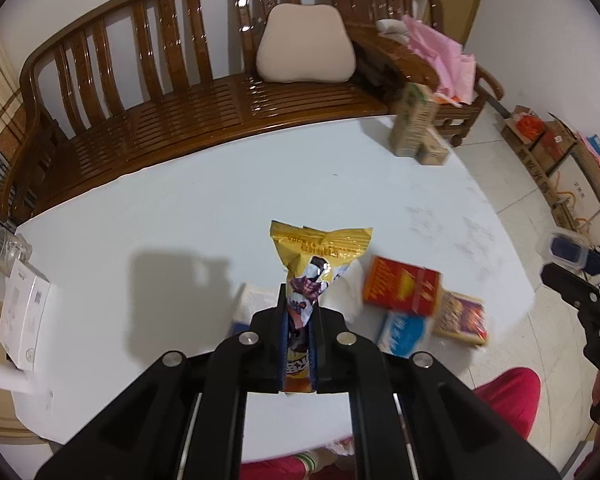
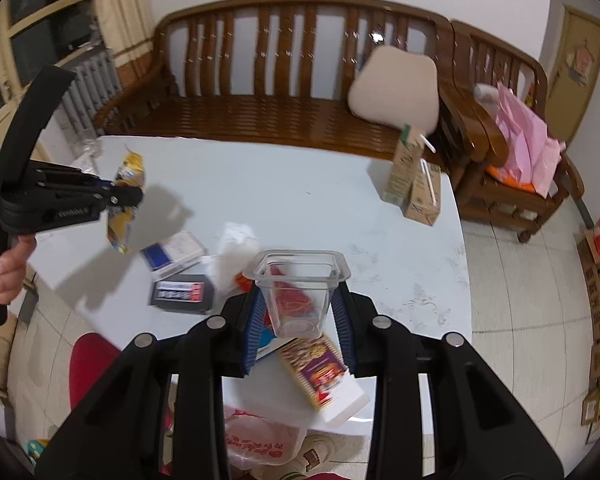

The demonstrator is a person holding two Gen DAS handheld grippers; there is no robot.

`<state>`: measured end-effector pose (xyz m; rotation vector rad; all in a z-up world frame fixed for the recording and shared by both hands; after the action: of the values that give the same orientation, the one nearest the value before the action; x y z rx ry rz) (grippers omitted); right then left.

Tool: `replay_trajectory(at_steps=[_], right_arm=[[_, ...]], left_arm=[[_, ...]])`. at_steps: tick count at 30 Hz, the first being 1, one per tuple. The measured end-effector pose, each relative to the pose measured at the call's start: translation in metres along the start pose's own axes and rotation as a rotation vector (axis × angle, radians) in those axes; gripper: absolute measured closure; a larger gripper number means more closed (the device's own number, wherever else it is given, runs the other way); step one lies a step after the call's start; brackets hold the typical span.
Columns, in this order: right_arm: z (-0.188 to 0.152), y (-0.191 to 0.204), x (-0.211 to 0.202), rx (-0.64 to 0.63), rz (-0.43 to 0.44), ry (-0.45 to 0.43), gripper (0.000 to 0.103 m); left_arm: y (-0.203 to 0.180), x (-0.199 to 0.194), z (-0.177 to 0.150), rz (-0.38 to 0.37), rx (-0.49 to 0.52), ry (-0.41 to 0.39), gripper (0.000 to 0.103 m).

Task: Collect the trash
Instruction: 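Carry the cup and yellow wrapper in both tools down over the trash bag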

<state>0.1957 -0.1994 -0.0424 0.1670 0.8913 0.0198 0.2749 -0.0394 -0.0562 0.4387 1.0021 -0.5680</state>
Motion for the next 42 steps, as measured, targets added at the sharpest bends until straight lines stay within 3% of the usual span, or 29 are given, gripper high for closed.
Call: replay_trajectory(at_steps=[8, 22, 31, 42], right_arm=[[-0.036, 0.034, -0.04, -0.072, 0.027, -0.043, 0.071], [-0.108, 0.055, -0.057, -0.118, 0.029, -0.036, 0.071], [-0.155, 0.063, -0.043, -0.147, 0.039, -0.006, 0.071], [-0.209, 0.054, -0.011, -0.135, 0.01, 0.036, 0.071]], left_arm=[[-0.043, -0.033, -0.035, -0.018, 0.047, -0.046, 0.095], [-0.106, -0.023, -0.11, -0.114, 0.039, -0.039, 0.095], [-0.134, -0.008, -0.145, -0.143, 0.029, -0.032, 0.095], [-0.157, 0.038, -0.187, -0.168, 0.006, 0.038, 0.095]])
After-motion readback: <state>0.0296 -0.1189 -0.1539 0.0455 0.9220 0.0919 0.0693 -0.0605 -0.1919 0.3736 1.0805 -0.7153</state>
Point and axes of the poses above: each gripper's, at about its wrist camera, not at the fingertips, and x roughly the way its jaws point, y to its left, z to its top, the point moved 8 cm from there along x, roughly the way its jaws point, and after that the axes turned 14 degrees about x, right-handed, at the moved point
